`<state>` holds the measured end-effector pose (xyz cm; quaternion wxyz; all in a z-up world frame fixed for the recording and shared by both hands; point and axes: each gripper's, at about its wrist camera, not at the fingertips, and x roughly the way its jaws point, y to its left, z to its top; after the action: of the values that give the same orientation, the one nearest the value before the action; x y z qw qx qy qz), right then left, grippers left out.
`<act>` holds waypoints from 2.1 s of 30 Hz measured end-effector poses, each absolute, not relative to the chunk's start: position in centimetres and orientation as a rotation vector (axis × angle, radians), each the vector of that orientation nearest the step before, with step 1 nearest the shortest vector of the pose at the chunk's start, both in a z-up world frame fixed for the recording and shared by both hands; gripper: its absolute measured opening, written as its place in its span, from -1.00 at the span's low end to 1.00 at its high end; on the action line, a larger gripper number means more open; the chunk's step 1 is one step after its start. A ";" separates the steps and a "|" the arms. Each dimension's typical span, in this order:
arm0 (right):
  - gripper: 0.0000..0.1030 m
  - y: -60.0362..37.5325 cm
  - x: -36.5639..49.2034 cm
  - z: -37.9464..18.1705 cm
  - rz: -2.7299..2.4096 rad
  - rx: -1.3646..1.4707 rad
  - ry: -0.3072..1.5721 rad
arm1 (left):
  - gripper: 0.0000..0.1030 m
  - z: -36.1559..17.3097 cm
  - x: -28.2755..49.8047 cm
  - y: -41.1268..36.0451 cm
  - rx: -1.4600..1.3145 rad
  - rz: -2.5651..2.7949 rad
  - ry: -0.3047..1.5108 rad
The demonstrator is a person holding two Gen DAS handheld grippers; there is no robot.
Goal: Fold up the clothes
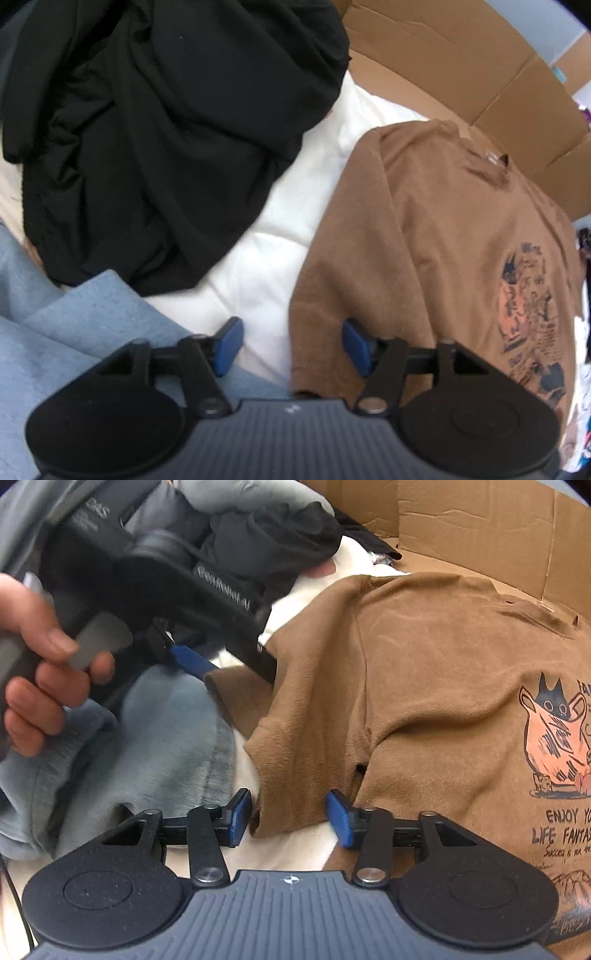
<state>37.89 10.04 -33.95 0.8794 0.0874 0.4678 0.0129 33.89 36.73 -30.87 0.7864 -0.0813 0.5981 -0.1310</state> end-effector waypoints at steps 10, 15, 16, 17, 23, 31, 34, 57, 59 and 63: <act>-0.85 8.0 36.3 -32.8 -0.017 0.120 0.969 | 0.24 -31.2 33.1 38.5 -0.393 -0.331 1.314; -0.85 7.1 36.0 -32.7 -0.040 0.142 0.973 | 0.24 -31.2 32.2 37.6 -0.382 -0.367 1.317; -0.85 7.0 36.0 -32.7 -0.041 0.142 0.974 | 0.24 -31.3 32.1 37.3 -0.380 -0.374 1.322; -0.85 7.0 36.0 -32.8 -0.042 0.144 0.975 | 0.24 -31.4 32.0 37.0 -0.373 -0.380 1.326; -0.81 6.8 36.1 -32.8 -0.048 0.170 0.978 | -0.85 -31.9 31.7 35.6 -0.291 -0.359 1.336; -0.72 7.6 35.6 -31.5 0.011 0.221 0.953 | -0.94 -27.5 32.5 39.0 -0.300 -0.320 1.294; -0.20 7.9 35.4 -31.0 0.028 0.245 0.934 | -0.94 -24.5 33.2 40.2 -0.294 -0.316 1.243; -0.07 11.0 37.0 -31.0 0.131 0.220 0.881 | -0.93 -24.5 36.5 41.4 -0.162 -0.215 1.228; -0.07 11.4 37.2 -31.1 0.147 0.214 0.878 | -0.93 -24.6 36.4 41.3 -0.161 -0.216 1.229; -0.11 12.0 37.9 -32.2 0.181 0.212 0.909 | -0.93 -24.8 36.4 41.5 -0.152 -0.217 1.232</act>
<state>37.92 12.03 -32.17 0.8891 0.1023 0.4375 0.0870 36.43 41.47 -24.79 0.8079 -0.0712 0.5761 -0.1013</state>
